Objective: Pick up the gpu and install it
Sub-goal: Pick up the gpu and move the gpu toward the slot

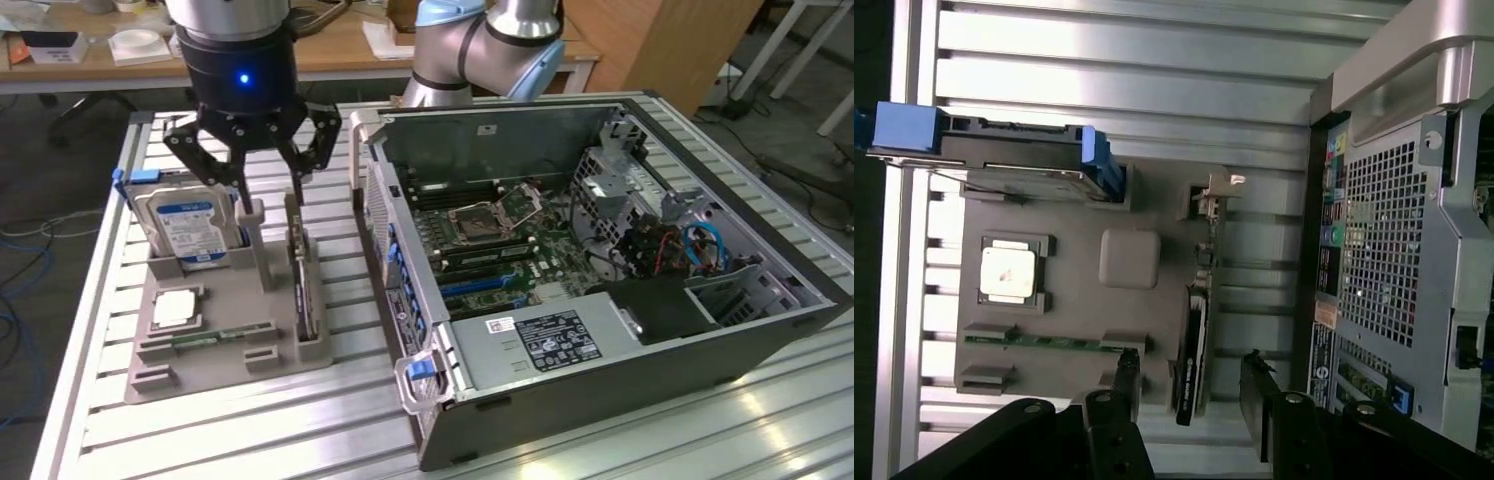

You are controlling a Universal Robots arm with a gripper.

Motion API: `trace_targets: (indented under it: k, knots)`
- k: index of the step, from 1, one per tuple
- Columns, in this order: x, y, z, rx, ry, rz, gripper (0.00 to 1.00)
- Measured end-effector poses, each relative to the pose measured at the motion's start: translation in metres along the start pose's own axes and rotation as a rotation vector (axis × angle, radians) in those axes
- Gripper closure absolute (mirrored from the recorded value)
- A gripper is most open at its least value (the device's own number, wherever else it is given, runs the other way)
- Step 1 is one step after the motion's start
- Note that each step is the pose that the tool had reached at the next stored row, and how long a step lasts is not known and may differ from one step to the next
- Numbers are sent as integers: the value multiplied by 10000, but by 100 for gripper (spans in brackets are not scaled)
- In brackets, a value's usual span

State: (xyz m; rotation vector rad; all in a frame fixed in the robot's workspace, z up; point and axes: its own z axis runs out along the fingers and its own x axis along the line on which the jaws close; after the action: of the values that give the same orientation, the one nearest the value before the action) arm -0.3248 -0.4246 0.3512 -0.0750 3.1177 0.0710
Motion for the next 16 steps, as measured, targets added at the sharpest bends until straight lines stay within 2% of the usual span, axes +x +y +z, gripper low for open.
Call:
trace_targets:
  k: [8, 16]
  knots:
    - [3, -39, 144, 0, 0, 0, 47]
    - [-72, -78, 261, -1, -1, 0, 47]
